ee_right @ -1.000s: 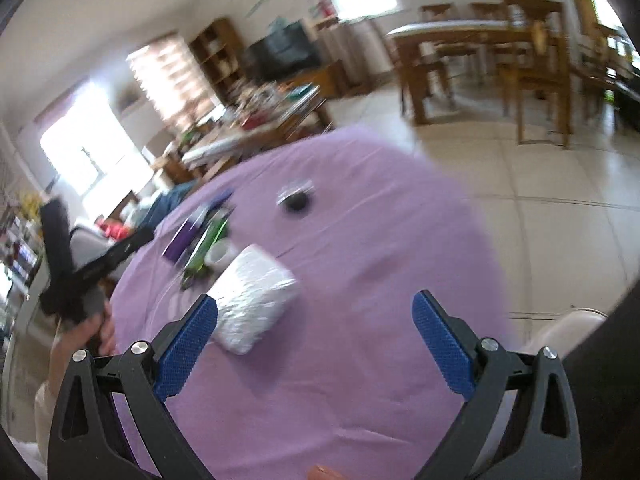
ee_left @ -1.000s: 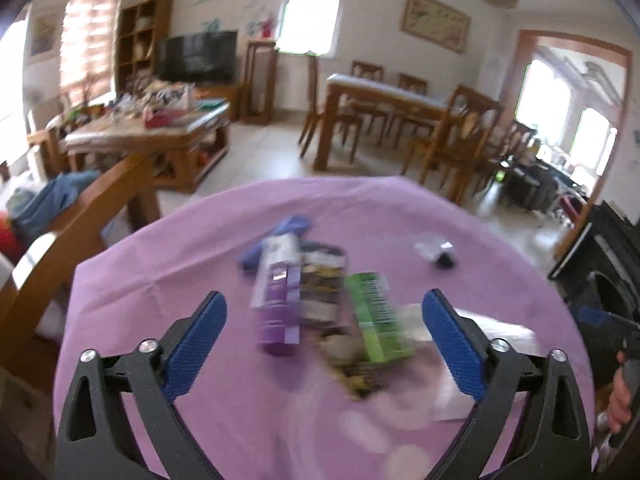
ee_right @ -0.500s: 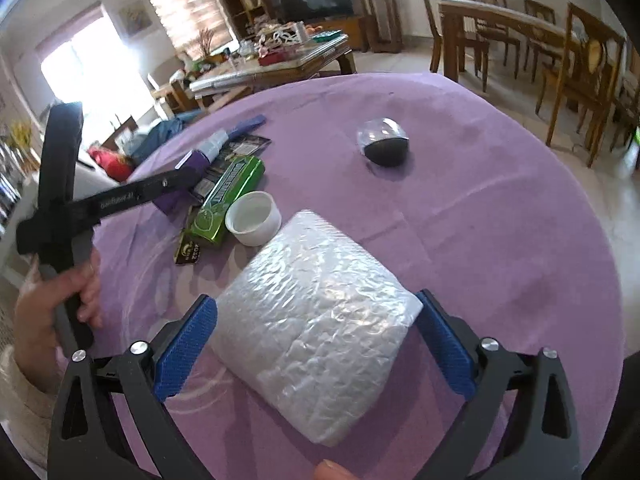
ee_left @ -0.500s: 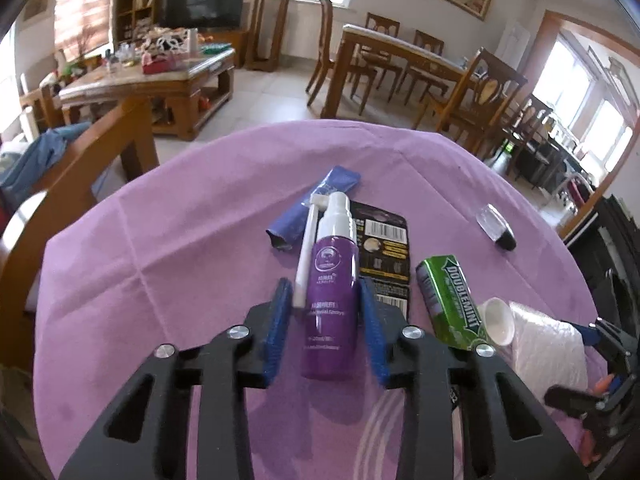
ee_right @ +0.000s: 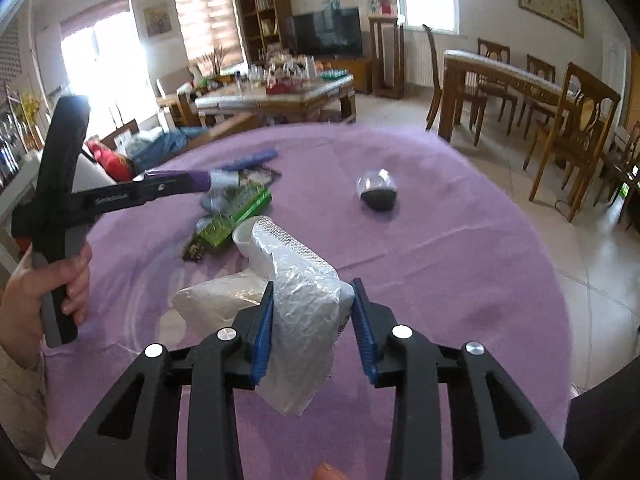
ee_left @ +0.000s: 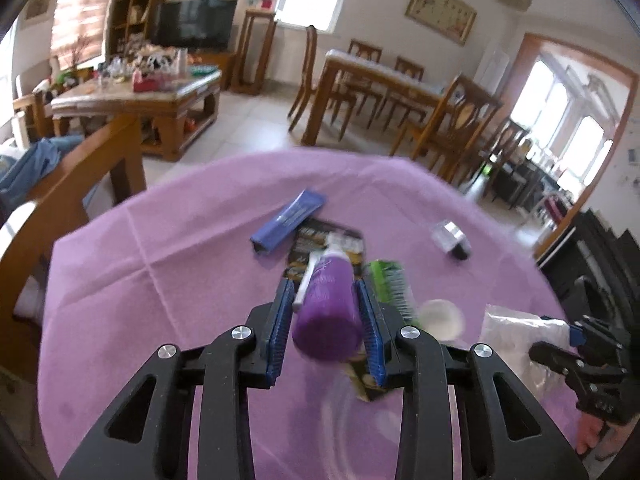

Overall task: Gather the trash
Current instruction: 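Grasp the white bubble-wrap bag with the right tool while the left tool grasps the purple spray bottle, then carry the bubble-wrap bag and purple bottle over the bin and open both tools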

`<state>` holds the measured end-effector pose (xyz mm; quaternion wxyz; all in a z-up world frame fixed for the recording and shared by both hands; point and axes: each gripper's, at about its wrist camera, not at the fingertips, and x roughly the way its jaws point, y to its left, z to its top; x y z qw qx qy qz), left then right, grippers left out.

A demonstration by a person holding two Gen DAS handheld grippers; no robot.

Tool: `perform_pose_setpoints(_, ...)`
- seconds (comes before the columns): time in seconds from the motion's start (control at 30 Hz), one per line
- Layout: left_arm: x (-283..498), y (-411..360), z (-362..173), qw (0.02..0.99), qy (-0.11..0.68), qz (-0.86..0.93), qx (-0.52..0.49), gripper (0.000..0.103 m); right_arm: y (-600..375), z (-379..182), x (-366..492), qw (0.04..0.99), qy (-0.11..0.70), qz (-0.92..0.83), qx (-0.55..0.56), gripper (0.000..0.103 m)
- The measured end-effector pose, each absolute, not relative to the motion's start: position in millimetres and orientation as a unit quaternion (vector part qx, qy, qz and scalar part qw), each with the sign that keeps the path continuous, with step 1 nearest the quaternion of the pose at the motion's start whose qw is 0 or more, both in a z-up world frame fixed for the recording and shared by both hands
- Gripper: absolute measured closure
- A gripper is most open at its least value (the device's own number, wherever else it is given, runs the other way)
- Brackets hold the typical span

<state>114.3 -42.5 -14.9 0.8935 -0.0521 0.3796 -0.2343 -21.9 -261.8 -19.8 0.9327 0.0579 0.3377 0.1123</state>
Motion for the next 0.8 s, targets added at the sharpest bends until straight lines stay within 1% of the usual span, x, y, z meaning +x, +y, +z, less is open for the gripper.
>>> perform_pose_setpoints(0.07, 100, -47, -2, 0.897, 0.366, -0.241, -0.052, 0.071, -273, -9, -32, 0.939, 0.317, 0.112, 0.068, 0.068)
perform_pose_setpoints(0.13, 92, -48, 6, 0.900, 0.358, -0.246, -0.046, 0.078, -284, -1, -38, 0.942, 0.305, 0.112, 0.077, 0.068)
perform_pose_setpoints(0.3, 79, -62, 13, 0.903, 0.354, -0.240, -0.026, 0.077, -313, 12, -55, 0.948, 0.281, 0.107, 0.101, 0.068)
perform_pose_setpoints(0.5, 68, -72, 22, 0.904, 0.343, -0.251, -0.034, 0.078, -349, 12, -71, 0.953, 0.266, 0.089, 0.118, 0.068)
perform_pose_setpoints(0.63, 52, -103, 43, 0.904, 0.323, -0.278, -0.019, 0.077, -380, 18, -84, 0.957, 0.245, 0.071, 0.140, 0.068)
perform_pose_setpoints(0.8, 28, -167, 70, 0.891, 0.298, -0.342, -0.009, 0.077, -427, 28, -108, 0.963, 0.203, 0.032, 0.177, 0.068)
